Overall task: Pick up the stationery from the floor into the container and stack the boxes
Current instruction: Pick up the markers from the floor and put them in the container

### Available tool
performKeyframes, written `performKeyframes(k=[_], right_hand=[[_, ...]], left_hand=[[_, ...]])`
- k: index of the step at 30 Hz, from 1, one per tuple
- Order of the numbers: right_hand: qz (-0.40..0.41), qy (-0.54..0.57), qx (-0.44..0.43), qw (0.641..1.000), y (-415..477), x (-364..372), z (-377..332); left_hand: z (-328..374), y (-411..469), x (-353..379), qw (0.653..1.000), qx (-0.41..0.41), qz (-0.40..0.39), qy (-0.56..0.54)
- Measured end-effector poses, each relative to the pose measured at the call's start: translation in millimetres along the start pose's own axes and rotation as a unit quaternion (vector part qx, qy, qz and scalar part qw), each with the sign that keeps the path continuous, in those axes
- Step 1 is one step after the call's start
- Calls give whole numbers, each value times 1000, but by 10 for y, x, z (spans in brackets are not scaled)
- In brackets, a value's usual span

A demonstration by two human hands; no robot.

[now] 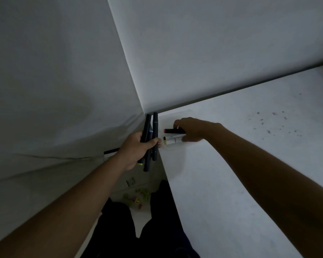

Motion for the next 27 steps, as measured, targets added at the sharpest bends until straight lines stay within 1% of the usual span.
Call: performKeyframes(k=[5,11,15,17,21,25,27], right_hand=[[42,-37,-2,998,-77,120,74],[103,-46,-4,994,-162,208,75],[72,-64,12,995,-184,255,80],[75,-70,10,995,-207,270,91],[130,-46,14,990,-282,339,119],[123,8,20,992,-300,415,112],[136,26,29,990,-302,428,108]], left_hand=[[-5,20,21,1000,8,1,5],[-16,72,46,1000,9,-4,10],[-16,104,70,1000,14,-8,17],[-14,111,95,1000,14,-7,17],[8,116,163,1000,12,-6,18],[28,105,239,1000,8,1,0],[34,104,269,1000,6,6,-4]])
Point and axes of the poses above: each hand's wrist, its own y-axis towards the middle knuckle, its own x-axis out of the palm, z = x × y, the point moved 1 cm from there along y, towards the middle knuckle, and after that the axes turned 13 degrees about -y, right-handed, at the moved point
